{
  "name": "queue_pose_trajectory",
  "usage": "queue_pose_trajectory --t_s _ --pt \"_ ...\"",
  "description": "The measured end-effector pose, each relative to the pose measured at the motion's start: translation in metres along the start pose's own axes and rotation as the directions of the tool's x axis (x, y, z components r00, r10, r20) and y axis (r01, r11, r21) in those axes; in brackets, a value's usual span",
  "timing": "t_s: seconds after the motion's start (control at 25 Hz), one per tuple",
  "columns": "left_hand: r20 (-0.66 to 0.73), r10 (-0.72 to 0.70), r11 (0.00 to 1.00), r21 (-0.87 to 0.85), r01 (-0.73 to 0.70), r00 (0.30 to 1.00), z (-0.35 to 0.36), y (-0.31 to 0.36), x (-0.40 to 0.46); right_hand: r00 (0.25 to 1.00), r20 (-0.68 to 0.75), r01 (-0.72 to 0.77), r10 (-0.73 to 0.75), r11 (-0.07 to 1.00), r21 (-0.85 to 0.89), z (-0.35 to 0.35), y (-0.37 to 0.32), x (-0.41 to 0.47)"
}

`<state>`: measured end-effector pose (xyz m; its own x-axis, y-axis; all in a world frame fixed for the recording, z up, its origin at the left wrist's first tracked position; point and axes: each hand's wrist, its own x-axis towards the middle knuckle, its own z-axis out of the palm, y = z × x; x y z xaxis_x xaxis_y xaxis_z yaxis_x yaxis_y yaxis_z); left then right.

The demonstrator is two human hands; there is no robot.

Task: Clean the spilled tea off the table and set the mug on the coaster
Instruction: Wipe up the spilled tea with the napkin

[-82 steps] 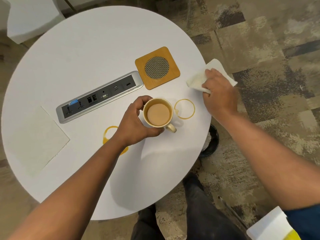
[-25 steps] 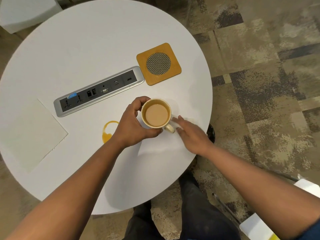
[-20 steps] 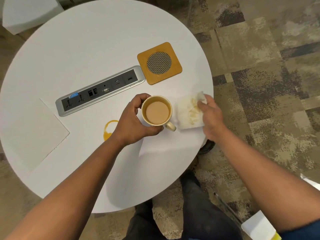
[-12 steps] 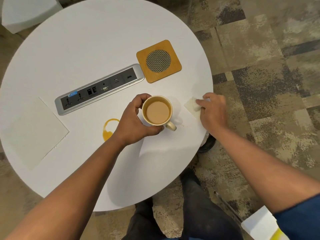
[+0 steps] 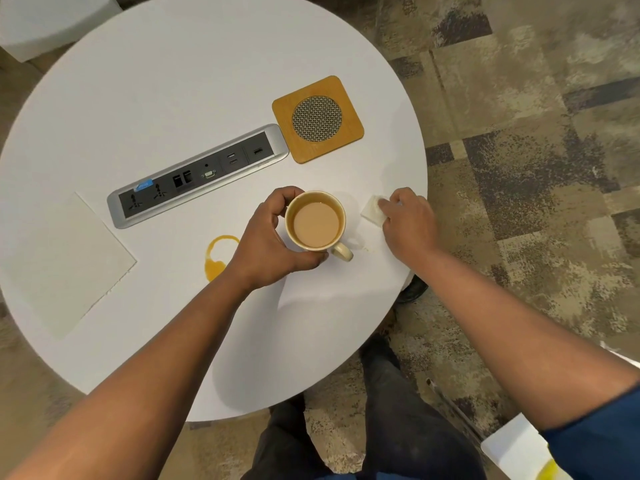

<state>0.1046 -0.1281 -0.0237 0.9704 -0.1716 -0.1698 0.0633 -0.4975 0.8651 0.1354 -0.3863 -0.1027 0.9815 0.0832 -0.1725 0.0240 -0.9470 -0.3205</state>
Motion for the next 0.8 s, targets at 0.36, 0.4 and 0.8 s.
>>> queue_pose_trajectory --t_s 0.36,0.4,0.8 --pt "-0.008 0.009 1.000 0.006 -0.009 1.000 -0.002 -0.008 -0.004 0.867 0.266 0.404 -0.422 0.906 0.122 -0.003 -0.013 -0.031" --pt "-0.005 0.012 1.000 0.006 -0.012 1.000 -0.001 -0.007 -0.003 0.855 0.319 0.385 -0.409 0.913 0.139 -0.005 -0.011 -0.037" --pt "0.013 0.013 1.000 0.006 -0.013 1.000 0.000 -0.006 0.003 0.983 0.004 -0.170 0.184 0.899 0.403 -0.047 0.018 0.002"
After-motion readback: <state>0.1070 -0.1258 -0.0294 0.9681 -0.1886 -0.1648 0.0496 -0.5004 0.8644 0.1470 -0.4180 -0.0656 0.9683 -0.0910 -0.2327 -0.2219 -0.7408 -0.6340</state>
